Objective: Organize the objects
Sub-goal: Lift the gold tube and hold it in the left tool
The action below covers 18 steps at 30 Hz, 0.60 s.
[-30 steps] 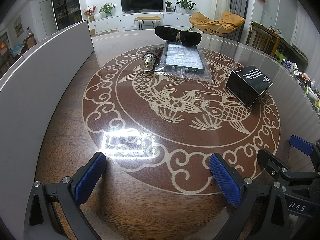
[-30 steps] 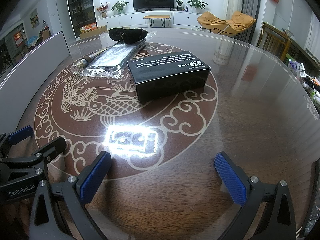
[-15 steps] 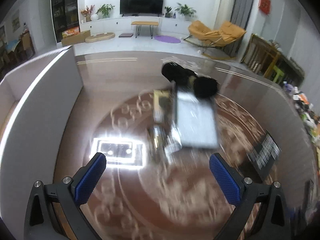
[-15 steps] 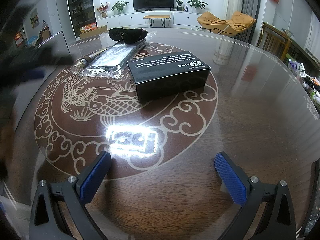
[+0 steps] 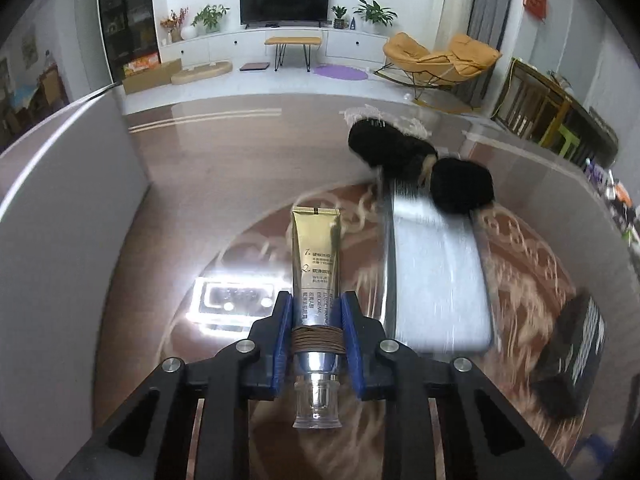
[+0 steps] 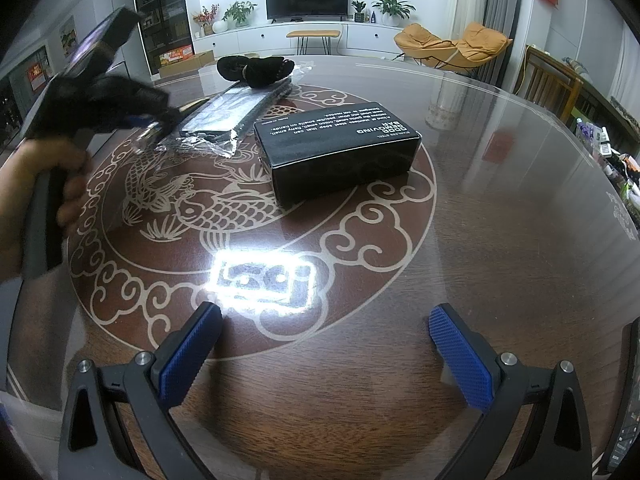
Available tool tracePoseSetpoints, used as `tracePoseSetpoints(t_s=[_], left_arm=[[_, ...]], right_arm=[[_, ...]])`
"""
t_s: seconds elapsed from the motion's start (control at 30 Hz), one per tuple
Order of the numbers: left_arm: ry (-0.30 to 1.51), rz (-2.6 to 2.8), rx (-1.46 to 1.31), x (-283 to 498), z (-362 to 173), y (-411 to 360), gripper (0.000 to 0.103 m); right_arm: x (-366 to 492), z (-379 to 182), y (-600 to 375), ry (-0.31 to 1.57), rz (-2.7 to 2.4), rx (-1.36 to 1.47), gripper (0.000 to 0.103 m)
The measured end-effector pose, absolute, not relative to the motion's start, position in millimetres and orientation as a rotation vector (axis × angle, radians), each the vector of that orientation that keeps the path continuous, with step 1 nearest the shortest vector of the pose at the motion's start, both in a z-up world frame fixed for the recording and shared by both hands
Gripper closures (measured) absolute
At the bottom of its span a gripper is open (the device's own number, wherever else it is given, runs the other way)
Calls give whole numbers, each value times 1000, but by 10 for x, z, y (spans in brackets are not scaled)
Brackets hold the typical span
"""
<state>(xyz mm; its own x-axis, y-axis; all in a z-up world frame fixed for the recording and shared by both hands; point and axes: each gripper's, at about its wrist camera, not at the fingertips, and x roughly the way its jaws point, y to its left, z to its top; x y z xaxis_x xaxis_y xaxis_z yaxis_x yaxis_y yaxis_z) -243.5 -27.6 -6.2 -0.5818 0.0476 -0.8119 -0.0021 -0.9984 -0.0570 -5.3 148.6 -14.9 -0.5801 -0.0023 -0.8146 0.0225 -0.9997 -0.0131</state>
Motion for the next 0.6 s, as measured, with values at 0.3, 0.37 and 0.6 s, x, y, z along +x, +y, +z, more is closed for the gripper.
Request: tracePoseSetpoints(t_s=[0.3, 0.37, 0.6], left_arm=[[10, 2782, -1414, -826, -128, -218, 65], [21, 2783, -1411, -650, -161, -221, 20], [26, 2756, -1436, -659, -223, -187, 0]], right_arm=[[-52, -148, 1487, 34, -2780, 1433, 0], [-52, -148, 1487, 34, -2779, 1434, 0], [-50, -145, 1489, 34, -2779, 1433, 0]])
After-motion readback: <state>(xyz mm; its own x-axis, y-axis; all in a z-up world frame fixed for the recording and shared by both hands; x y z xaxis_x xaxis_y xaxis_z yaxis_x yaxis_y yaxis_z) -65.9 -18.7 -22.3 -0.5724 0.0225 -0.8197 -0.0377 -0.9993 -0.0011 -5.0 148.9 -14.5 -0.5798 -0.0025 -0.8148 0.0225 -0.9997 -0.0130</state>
